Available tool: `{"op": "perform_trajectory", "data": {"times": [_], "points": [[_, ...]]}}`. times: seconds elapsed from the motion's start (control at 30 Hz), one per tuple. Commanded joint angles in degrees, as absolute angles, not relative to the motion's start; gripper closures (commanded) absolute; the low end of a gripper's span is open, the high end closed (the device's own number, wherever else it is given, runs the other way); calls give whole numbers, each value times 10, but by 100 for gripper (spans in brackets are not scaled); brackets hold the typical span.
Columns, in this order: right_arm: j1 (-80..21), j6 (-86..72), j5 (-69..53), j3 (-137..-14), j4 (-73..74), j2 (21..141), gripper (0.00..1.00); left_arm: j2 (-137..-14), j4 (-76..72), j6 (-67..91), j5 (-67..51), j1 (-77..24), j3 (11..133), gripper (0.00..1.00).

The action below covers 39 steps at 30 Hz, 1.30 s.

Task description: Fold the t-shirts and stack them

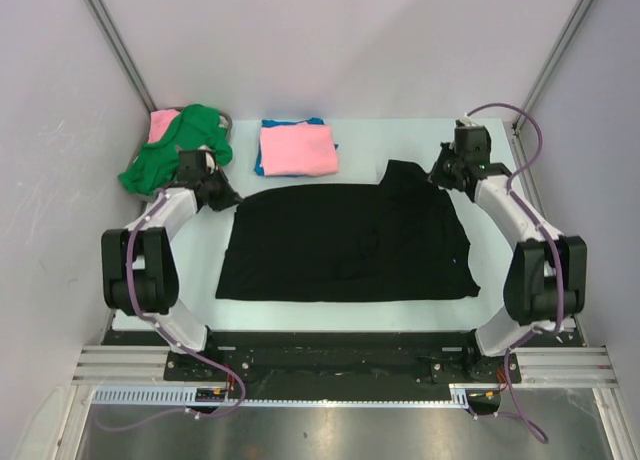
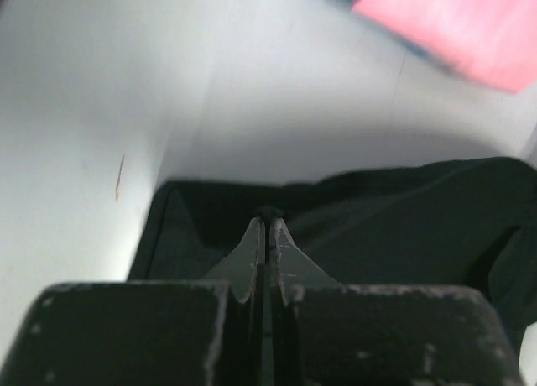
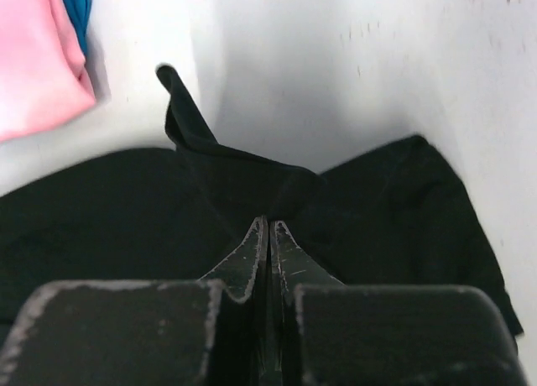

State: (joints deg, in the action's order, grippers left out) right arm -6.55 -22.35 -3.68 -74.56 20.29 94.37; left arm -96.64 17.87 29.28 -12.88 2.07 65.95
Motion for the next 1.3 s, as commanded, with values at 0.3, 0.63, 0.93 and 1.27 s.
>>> {"op": "perform_trajectory", "data": {"times": [0.3, 0.63, 0.93, 1.27], "points": [[-107, -255, 62, -558, 321, 620, 100, -796, 169, 325, -107, 32, 490, 100], [-147, -331, 119, -481, 439, 457, 100, -765, 229, 297, -79, 63, 478, 100], [-231, -448, 186, -469, 549, 401, 100, -734, 268, 323, -58, 65, 438, 77], [-265, -504, 236, -467, 573, 302, 5, -557, 241, 397, -165, 63, 325, 19]]}}
